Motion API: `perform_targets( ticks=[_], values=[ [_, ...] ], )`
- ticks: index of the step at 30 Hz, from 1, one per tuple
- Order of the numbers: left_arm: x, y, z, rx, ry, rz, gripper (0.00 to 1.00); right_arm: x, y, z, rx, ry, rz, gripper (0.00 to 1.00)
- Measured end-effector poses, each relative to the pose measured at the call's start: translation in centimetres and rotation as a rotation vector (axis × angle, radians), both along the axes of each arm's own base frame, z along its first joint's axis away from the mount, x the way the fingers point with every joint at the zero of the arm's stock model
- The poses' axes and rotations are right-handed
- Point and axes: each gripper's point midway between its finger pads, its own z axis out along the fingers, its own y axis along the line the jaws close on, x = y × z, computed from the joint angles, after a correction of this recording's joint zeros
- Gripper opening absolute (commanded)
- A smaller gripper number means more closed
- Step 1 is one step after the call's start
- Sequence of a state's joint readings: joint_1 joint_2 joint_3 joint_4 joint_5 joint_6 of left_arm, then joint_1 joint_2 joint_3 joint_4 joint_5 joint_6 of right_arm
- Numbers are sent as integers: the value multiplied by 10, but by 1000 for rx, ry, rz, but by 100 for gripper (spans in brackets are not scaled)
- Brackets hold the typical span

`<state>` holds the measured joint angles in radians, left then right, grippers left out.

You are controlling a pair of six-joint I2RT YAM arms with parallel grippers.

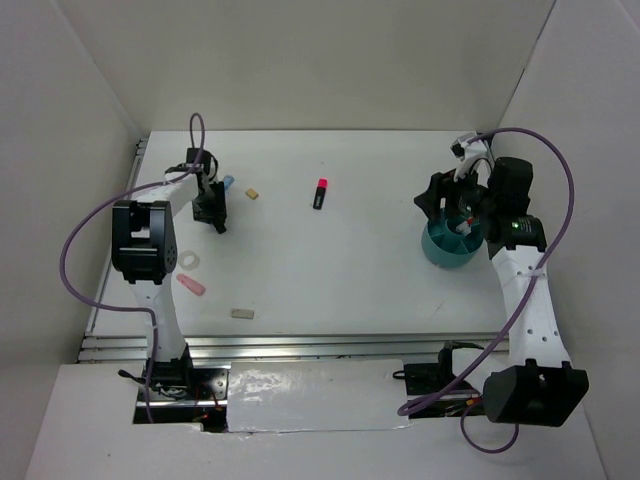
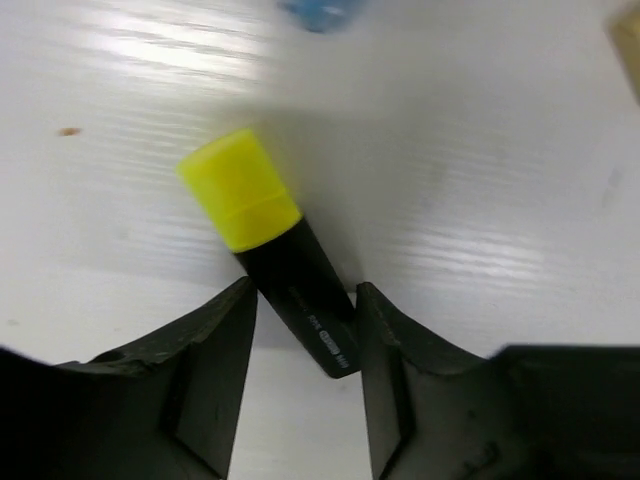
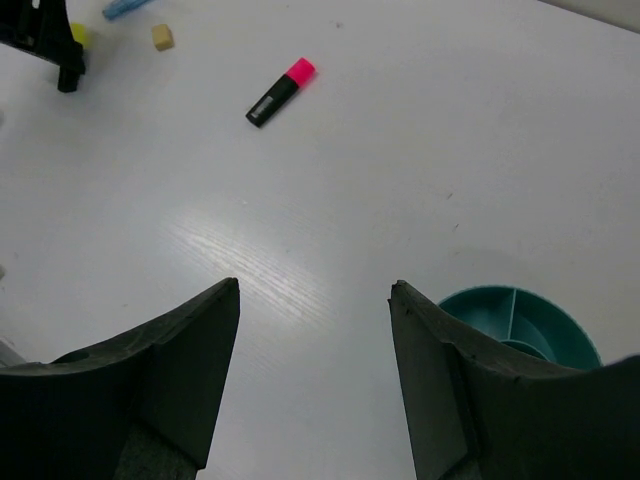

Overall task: Sort the stationery into containers
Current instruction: Move the stationery to the center of the board, then place the stationery in the storage box.

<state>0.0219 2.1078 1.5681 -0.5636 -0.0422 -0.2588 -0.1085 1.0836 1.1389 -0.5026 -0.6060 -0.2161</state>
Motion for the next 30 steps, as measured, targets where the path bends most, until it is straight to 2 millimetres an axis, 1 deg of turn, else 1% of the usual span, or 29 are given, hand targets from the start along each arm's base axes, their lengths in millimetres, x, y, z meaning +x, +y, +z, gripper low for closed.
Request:
perform_targets(
  ticks=[3, 6, 7, 8, 9, 10, 14, 16, 18, 21, 23, 24, 26, 28, 29, 30],
  values=[
    [-2, -25, -1, -10, -22, -87, 44, -2, 8, 0, 6, 3, 23, 68],
    [-2, -39, 0, -18, -39, -140, 30, -3, 15, 0, 10, 7, 40, 68],
    [-1, -42, 0, -23, -42, -150, 23, -4, 17, 0, 10, 7, 45, 68],
    [-1, -43, 0, -28, -44, -163, 7, -4, 18, 0, 12, 8, 49, 68],
    [-1, -45, 0, -34, -44, -172, 2, -4, 20, 0, 13, 9, 53, 68],
    [-1, -46, 1, -42, -44, -177, 0, -5, 22, 0, 17, 11, 56, 68],
    [-1, -50, 2, -49, -45, -211, 0, -7, 30, 0, 45, 29, 66, 68],
    [-4, -58, 3, -81, -56, -246, 0, -9, 35, 2, 73, 41, 75, 68],
    [-15, -73, 6, -146, -64, -295, 0, -12, 44, 5, 114, 54, 91, 69],
    [-43, -98, 13, -231, -51, -360, 0, -14, 61, 17, 205, 78, 127, 69],
    [-56, -115, 31, -259, -83, -408, 0, -13, 71, 29, 270, 93, 146, 69],
    [-59, -126, 48, -268, -121, -440, 0, -11, 75, 36, 301, 99, 152, 70],
    [-61, -150, 90, -278, -239, -516, 0, -7, 86, 51, 373, 114, 173, 70],
    [-65, -179, 141, -283, -384, -603, 0, -4, 98, 59, 434, 133, 197, 72],
    [-69, -190, 162, -286, -443, -638, 0, -2, 104, 57, 451, 154, 210, 73],
    [-75, -206, 185, -292, -503, -682, 0, -2, 111, 56, 472, 177, 221, 77]
  ],
)
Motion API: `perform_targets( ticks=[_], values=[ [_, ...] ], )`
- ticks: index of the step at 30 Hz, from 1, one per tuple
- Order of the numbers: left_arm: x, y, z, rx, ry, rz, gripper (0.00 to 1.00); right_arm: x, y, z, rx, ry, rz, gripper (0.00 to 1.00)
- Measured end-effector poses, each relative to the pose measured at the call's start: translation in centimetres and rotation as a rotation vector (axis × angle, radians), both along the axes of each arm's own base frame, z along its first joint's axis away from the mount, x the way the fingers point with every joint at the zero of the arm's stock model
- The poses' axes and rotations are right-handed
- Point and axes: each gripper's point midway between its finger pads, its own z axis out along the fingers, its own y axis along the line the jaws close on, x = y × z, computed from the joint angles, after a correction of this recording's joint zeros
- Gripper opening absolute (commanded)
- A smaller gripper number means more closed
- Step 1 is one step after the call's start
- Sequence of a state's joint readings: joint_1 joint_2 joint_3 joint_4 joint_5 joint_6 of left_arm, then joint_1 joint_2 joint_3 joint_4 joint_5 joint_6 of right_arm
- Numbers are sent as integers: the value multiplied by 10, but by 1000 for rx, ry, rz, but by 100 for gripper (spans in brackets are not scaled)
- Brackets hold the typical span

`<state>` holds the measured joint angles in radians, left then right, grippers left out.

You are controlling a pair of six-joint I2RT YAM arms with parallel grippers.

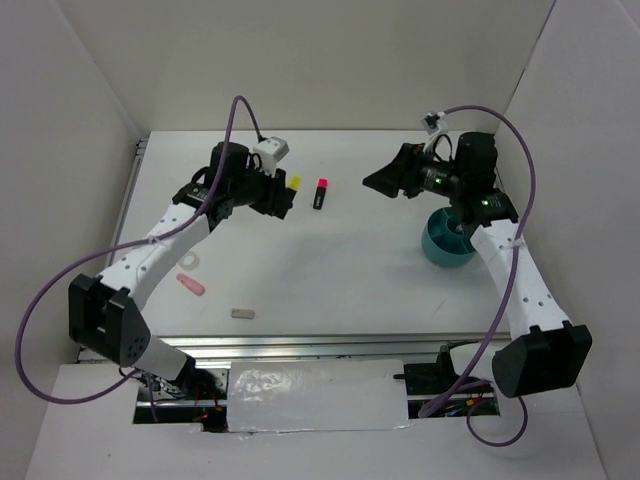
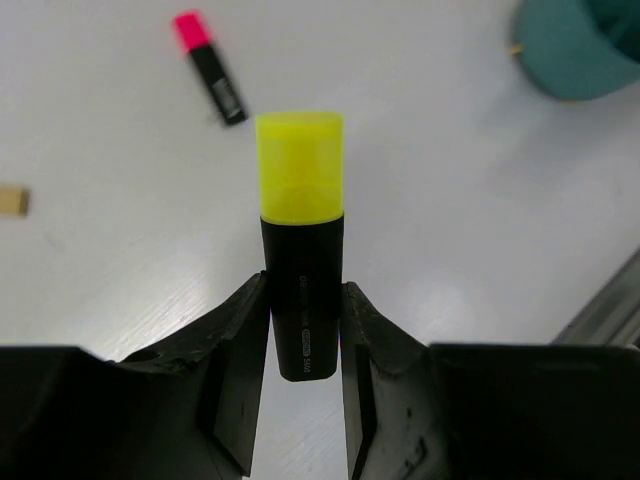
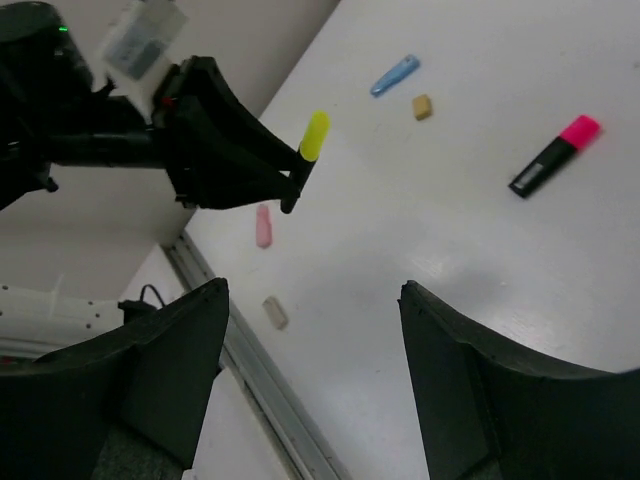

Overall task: Sort the stationery into containers
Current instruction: Place the stationery in the storage box.

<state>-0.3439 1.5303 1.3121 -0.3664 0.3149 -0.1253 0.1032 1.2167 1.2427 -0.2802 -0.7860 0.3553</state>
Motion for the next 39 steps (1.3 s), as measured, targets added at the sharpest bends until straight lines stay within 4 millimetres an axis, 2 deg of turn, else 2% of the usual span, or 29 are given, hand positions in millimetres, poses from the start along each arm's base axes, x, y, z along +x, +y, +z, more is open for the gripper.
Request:
perform_targets(
  ticks=[3, 6, 11, 16, 24, 27, 28, 30, 31, 32, 33, 34, 36, 37, 39],
  values=[
    [-20, -34, 46, -34, -125, -99, 0, 1, 24, -6, 47, 68, 52, 81],
    [-37, -57, 67, -48, -183, -159, 0, 0, 42, -12, 77, 119, 93, 82],
    [-56, -79, 74, -20, -230, -216, 0, -2, 65, -6, 98, 136, 145, 79],
    [-75, -100, 78, 3, -266, -275, 0, -7, 76, -1, 107, 129, 176, 69],
    [-75, -104, 86, 48, -326, -286, 0, -11, 87, -11, 84, 145, 208, 60],
    [-74, -104, 90, 57, -343, -287, 0, -13, 89, -13, 76, 143, 218, 50],
    [-74, -104, 91, 59, -348, -286, 0, -13, 89, -13, 74, 144, 218, 41],
    [-74, -104, 92, 60, -351, -286, 0, -13, 89, -14, 69, 140, 220, 29],
    [-74, -104, 91, 60, -351, -285, 0, -13, 89, -15, 68, 140, 219, 18],
    [-74, -103, 91, 62, -350, -284, 0, -13, 89, -16, 66, 141, 217, 11],
    [-73, -103, 91, 64, -349, -282, 4, -13, 89, -17, 64, 141, 216, 5],
    [-74, -103, 90, 66, -349, -280, 26, -13, 88, -17, 64, 146, 212, 0],
    [-72, -101, 90, 71, -349, -270, 59, -10, 85, -18, 62, 144, 204, 0],
    [-72, -102, 91, 74, -354, -268, 96, -10, 83, -18, 62, 145, 206, 0],
    [-70, -99, 90, 80, -344, -235, 99, -5, 68, -19, 54, 142, 174, 0]
  ],
)
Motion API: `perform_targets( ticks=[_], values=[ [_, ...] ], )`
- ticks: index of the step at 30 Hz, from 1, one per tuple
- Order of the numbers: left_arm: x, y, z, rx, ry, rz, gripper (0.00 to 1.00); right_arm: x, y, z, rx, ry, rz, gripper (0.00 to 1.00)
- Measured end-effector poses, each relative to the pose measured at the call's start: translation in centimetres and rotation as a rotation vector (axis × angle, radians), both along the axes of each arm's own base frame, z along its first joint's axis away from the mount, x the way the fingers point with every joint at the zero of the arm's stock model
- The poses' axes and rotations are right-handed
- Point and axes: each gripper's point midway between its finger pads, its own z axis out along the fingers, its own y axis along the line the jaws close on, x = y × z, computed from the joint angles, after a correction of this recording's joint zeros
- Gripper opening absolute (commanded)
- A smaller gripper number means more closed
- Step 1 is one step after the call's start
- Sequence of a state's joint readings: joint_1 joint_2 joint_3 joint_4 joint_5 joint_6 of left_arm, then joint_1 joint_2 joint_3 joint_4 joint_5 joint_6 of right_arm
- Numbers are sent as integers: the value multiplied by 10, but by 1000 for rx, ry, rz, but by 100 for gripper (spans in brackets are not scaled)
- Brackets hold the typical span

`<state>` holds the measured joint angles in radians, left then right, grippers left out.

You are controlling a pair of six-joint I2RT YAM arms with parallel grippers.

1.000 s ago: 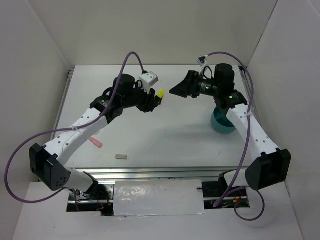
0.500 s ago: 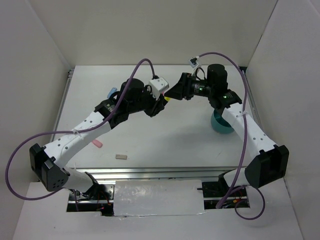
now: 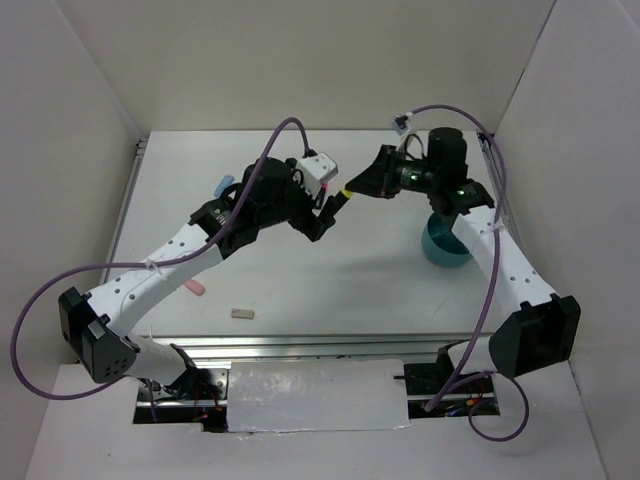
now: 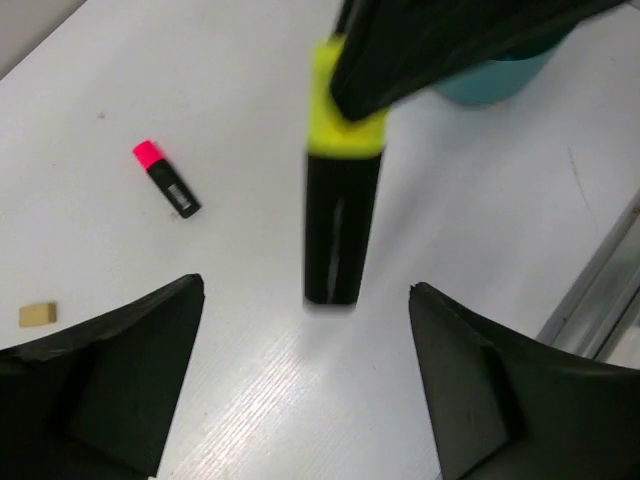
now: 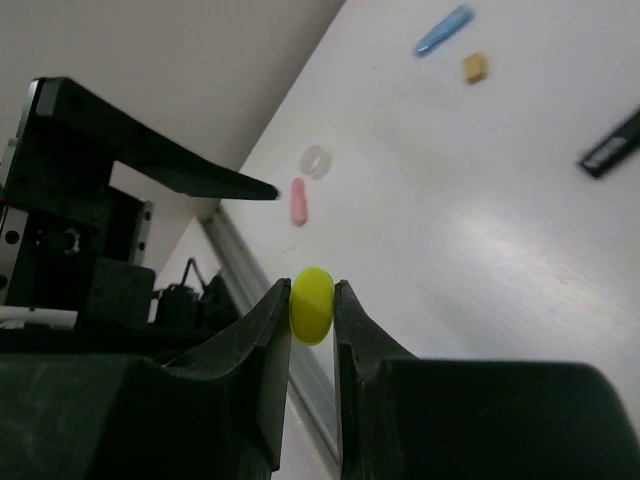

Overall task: Sort the stationery into containers
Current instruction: Place the stationery in the storage box.

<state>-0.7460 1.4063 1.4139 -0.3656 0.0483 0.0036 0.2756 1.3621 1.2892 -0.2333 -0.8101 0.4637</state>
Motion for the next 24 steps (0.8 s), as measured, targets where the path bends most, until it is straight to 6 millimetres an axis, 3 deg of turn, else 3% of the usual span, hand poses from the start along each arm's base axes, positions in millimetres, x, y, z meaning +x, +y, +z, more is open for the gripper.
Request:
perform_targets(
  ticks=[2, 6, 7, 11, 17, 19, 24],
  values=[
    [4, 5, 0, 3, -3, 38, 99, 12, -32, 0, -17, -7, -80, 0],
    [10, 21, 1, 13, -19, 113, 99, 29, -143, 0, -107, -35, -347, 0],
    [10, 25, 1, 10, -17, 128, 99, 27, -177, 2, -149, -50, -434, 0],
    [14, 34, 2, 8, -19, 165, 99, 3, -254, 11, -321, -109, -626, 0],
    [18, 42, -1, 5, 3, 196, 99, -50, -329, 5, -546, -101, -826, 0],
    [18, 44, -3, 9, 10, 202, 99, -60, -343, -3, -593, -70, -856, 0],
    [18, 45, -4, 14, 13, 206, 99, -61, -358, -33, -613, 18, -859, 0]
  ],
)
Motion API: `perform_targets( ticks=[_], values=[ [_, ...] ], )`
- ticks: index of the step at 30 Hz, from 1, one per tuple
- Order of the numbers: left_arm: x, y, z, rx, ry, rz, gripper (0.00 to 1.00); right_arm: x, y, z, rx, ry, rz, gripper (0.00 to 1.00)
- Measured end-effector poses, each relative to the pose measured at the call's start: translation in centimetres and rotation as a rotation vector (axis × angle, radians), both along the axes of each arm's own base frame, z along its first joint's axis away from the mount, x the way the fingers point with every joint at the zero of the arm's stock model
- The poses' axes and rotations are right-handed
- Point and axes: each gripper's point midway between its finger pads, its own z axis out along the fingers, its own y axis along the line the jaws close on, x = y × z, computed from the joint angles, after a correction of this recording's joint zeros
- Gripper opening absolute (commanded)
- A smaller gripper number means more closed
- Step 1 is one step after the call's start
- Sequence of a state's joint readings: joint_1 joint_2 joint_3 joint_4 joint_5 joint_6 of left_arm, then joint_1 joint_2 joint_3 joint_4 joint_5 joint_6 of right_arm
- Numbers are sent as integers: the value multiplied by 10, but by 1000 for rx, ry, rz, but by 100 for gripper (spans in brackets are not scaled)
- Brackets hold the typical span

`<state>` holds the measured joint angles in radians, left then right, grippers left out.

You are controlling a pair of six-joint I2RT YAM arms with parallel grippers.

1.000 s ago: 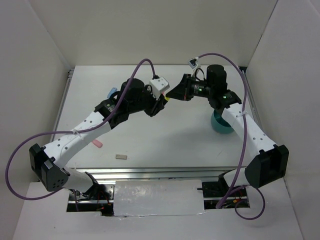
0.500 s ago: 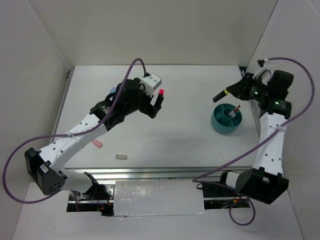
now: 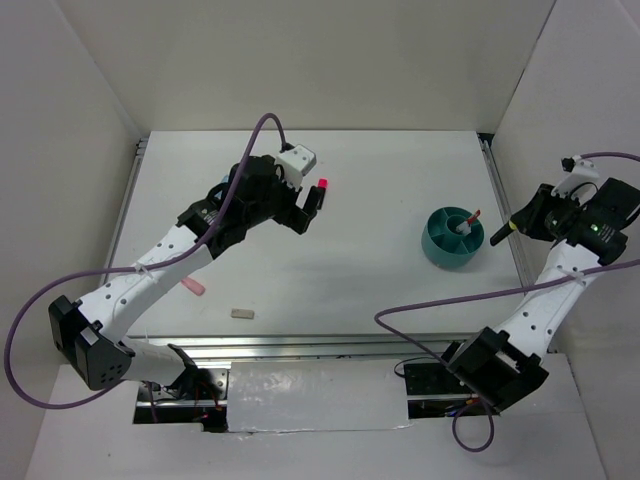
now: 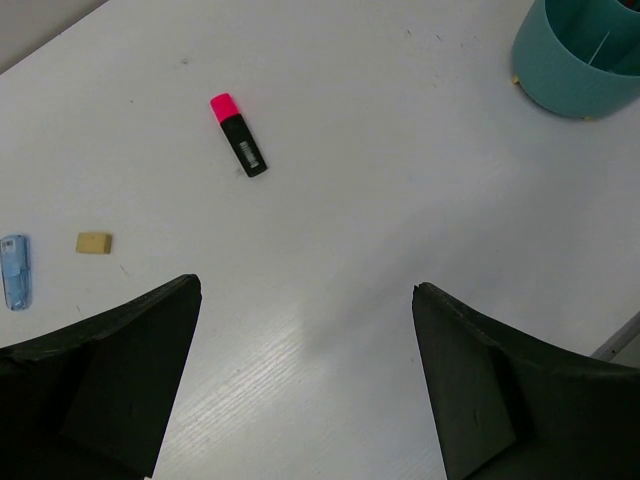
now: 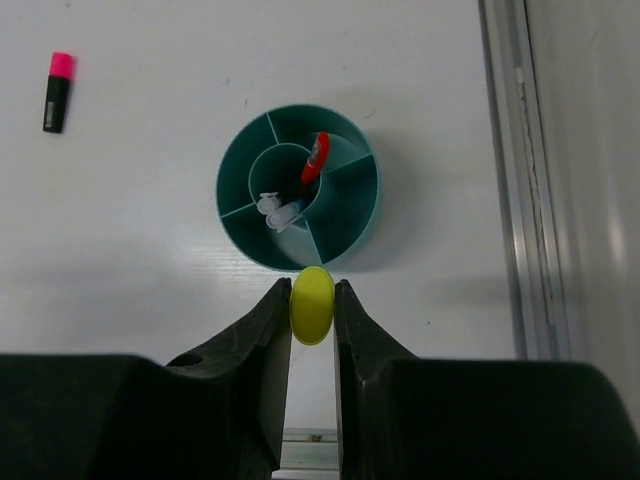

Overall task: Sort the stationery into containers
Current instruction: Place the stationery in the storage box.

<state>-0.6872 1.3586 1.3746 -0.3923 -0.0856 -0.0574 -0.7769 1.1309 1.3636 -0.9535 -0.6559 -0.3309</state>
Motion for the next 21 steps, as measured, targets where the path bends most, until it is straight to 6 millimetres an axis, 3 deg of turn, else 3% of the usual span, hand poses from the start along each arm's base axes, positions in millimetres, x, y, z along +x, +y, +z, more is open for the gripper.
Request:
perform_targets(
  ticks=[8, 15, 21],
  values=[
    [2, 3, 0, 4, -3, 12, 99, 31, -23, -35, 83, 76, -47, 0],
    [5, 4, -2, 13, -7, 26, 99, 65, -27, -40, 71, 70, -68, 0],
    [11, 2, -16, 42, 18, 34, 99, 94, -20, -43, 71, 78, -44, 0]
  ],
)
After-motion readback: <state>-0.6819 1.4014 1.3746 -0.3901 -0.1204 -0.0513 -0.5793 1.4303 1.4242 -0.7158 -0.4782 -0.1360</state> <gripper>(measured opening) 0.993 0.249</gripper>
